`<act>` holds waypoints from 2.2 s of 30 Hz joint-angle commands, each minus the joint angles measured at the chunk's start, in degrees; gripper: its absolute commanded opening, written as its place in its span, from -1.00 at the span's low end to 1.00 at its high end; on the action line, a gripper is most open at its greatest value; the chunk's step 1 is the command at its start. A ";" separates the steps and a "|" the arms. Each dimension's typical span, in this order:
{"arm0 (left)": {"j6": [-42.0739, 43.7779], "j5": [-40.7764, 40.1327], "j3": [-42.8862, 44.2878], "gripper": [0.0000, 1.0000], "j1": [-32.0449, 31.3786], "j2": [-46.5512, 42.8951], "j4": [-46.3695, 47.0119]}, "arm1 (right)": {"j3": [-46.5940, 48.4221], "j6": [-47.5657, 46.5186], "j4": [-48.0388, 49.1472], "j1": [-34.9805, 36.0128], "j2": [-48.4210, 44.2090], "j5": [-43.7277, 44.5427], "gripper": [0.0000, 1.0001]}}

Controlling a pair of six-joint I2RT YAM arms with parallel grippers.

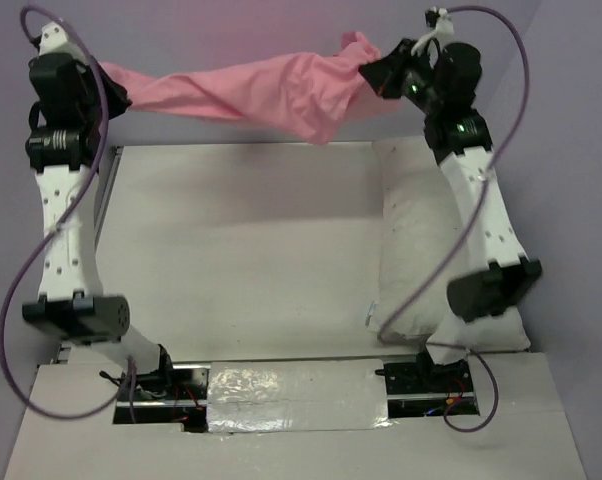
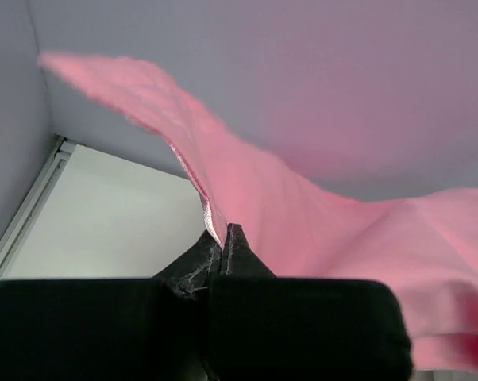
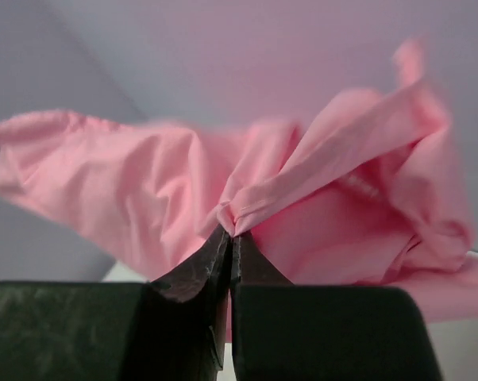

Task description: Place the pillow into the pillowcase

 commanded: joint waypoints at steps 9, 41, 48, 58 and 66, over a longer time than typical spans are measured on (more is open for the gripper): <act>-14.42 -8.10 -41.50 0.21 0.14 -13.38 -1.38 | -56.19 -9.29 -6.20 0.57 -33.00 5.69 0.86; -8.65 -4.65 -27.70 0.99 -21.12 21.79 6.03 | -30.89 -7.71 -25.12 21.48 8.99 31.09 0.90; -9.43 -10.00 -29.01 0.99 -18.50 26.72 4.54 | -23.24 -7.09 -22.58 26.22 18.23 26.70 0.87; -19.36 -15.63 -33.85 0.99 -0.48 27.34 -4.77 | -3.22 -9.01 -20.99 33.26 34.05 15.64 0.86; -19.99 -15.63 -33.26 0.99 1.12 20.93 -2.93 | -5.82 -10.70 -17.47 31.86 21.78 16.06 0.91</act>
